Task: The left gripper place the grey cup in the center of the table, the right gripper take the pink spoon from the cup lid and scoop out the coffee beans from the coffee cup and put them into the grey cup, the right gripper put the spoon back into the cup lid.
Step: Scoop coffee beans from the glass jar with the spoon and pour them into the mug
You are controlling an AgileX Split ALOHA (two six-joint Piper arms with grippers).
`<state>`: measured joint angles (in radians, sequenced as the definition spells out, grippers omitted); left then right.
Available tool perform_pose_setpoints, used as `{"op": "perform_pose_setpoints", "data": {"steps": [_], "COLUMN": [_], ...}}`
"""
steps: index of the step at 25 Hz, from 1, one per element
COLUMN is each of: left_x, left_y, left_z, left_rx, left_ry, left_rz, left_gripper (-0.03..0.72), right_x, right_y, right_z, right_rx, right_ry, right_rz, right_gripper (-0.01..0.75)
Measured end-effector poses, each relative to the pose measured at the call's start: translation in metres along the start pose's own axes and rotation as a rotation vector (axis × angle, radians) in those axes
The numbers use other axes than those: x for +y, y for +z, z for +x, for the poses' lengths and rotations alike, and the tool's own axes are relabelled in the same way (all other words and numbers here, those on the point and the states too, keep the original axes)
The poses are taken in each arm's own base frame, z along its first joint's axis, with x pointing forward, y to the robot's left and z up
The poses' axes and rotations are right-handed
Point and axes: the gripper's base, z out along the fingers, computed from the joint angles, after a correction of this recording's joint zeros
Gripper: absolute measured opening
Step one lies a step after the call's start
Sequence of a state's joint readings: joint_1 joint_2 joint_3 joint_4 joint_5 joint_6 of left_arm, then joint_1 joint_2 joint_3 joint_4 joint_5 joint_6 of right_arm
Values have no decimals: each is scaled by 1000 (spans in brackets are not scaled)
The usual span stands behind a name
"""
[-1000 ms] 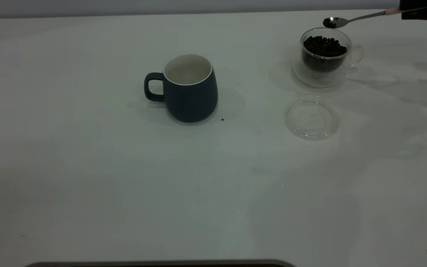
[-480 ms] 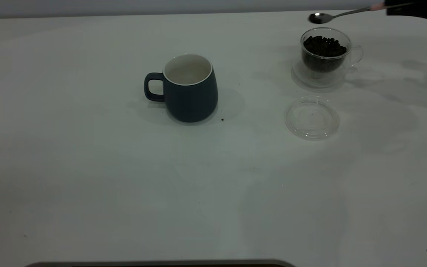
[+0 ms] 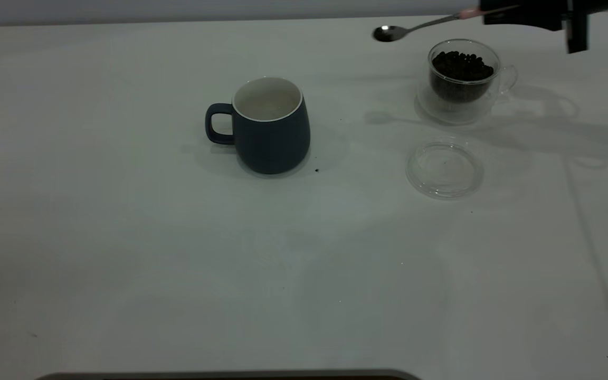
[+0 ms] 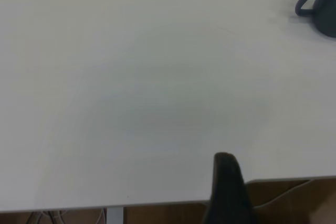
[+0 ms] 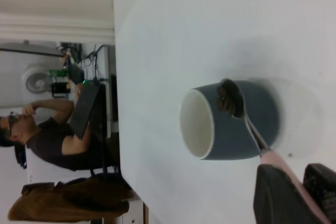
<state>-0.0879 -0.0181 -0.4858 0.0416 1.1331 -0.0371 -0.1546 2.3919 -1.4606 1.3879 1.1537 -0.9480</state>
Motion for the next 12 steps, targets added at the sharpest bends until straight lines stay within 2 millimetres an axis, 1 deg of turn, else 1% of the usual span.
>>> {"op": "perform_pose_setpoints", "data": {"steps": [12], "left_x": [0], "left_y": [0], "left_z": [0], "left_rx": [0], "left_ry": [0], "left_rz": [0], "left_gripper": [567], "right_x": [32], "right_y": [55], "right_z": [19], "right_rx": [94], "right_ry": [-33], "right_rz": [-55], "right_gripper": [98]}}
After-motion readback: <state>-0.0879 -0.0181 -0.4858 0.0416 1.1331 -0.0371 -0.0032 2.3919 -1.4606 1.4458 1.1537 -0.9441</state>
